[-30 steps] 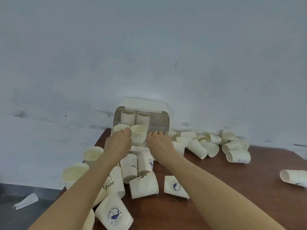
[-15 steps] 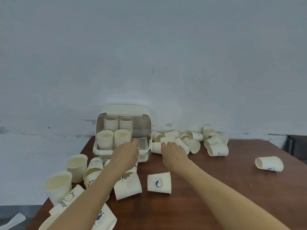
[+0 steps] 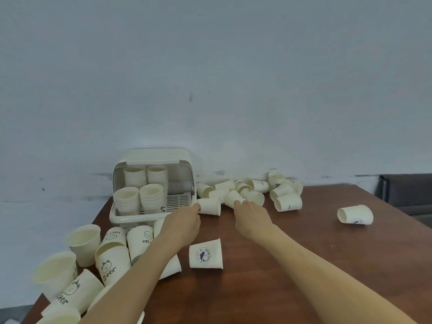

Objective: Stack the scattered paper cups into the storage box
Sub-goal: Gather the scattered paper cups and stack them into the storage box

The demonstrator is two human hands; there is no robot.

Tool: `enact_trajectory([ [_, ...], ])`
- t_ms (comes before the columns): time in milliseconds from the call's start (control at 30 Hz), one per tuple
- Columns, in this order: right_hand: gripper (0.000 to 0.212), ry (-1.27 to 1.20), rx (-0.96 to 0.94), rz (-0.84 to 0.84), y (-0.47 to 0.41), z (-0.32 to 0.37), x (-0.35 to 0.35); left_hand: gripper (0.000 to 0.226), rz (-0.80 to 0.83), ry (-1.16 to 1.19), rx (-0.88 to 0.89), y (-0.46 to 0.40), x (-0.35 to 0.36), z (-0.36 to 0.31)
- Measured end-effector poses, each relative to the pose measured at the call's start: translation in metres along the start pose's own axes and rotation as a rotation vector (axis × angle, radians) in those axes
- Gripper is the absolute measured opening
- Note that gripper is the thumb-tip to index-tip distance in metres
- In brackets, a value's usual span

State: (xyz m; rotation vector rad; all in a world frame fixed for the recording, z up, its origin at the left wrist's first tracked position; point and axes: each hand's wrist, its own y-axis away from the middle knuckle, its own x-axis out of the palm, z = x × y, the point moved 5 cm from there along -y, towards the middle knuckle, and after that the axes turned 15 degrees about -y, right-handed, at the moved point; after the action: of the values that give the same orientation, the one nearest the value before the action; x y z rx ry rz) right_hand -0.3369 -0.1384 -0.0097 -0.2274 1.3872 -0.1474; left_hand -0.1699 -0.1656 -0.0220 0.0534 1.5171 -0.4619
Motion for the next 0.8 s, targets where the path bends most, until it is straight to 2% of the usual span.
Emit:
enact_trajectory([
  [800, 0.017, -0.032, 0.208, 0.036, 0.020, -0.100, -0.002, 0.030, 0.082, 0.093, 0.169, -0.033, 0.042, -0.081],
])
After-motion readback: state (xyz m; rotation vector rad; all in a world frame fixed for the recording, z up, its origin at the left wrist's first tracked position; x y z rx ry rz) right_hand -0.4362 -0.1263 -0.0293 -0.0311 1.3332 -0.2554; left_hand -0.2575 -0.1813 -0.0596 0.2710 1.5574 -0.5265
